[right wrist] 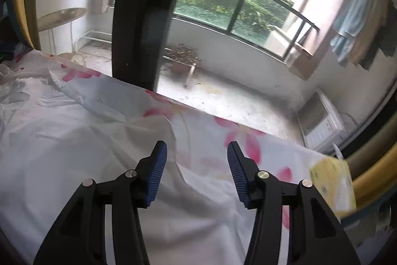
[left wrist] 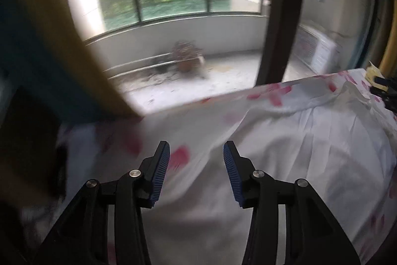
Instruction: Fold large clothes
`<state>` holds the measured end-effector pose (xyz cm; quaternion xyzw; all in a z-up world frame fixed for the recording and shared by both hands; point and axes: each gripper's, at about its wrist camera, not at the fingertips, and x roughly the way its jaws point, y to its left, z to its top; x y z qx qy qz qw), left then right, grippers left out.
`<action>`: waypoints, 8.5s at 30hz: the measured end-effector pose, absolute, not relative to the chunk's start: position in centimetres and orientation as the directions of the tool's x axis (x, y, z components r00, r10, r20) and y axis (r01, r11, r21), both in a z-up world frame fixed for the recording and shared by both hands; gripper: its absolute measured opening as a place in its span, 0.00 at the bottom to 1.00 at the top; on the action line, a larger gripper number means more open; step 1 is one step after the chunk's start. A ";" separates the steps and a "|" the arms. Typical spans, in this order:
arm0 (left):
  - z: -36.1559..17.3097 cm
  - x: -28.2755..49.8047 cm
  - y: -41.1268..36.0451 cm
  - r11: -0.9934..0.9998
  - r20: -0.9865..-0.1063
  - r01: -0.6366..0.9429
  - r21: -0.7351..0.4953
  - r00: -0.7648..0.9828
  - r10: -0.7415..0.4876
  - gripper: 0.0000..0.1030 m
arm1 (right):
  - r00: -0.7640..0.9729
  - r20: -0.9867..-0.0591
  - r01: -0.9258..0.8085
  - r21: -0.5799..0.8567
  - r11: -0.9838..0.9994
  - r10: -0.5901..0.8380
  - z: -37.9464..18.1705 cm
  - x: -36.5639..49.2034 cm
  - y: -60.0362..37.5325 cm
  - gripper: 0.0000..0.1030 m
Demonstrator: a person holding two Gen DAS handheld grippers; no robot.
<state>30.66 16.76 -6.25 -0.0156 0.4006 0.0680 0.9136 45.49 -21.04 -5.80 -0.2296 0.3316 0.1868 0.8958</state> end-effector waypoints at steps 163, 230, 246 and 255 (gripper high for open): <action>-10.6 35.4 -3.5 0.960 -0.859 0.270 0.080 0.507 -0.071 0.38 | 0.601 -0.781 -0.210 0.052 0.976 0.170 -8.7 32.4 -37.1 0.56; -8.8 9.0 0.6 0.986 -0.769 -0.045 -0.162 0.632 -0.097 0.39 | 0.551 -0.809 -0.231 0.089 0.969 0.206 -9.8 13.3 -38.0 0.72; -6.8 13.7 -4.7 0.990 -0.745 0.061 -0.124 0.654 -0.134 0.39 | 0.558 -0.741 -0.196 0.319 0.927 0.373 -10.6 17.9 -37.8 0.92; -10.7 18.8 -8.8 0.991 -0.796 0.086 -0.106 0.590 -0.137 0.39 | 0.556 -0.712 -0.206 0.382 0.901 0.429 -10.7 19.2 -37.6 0.92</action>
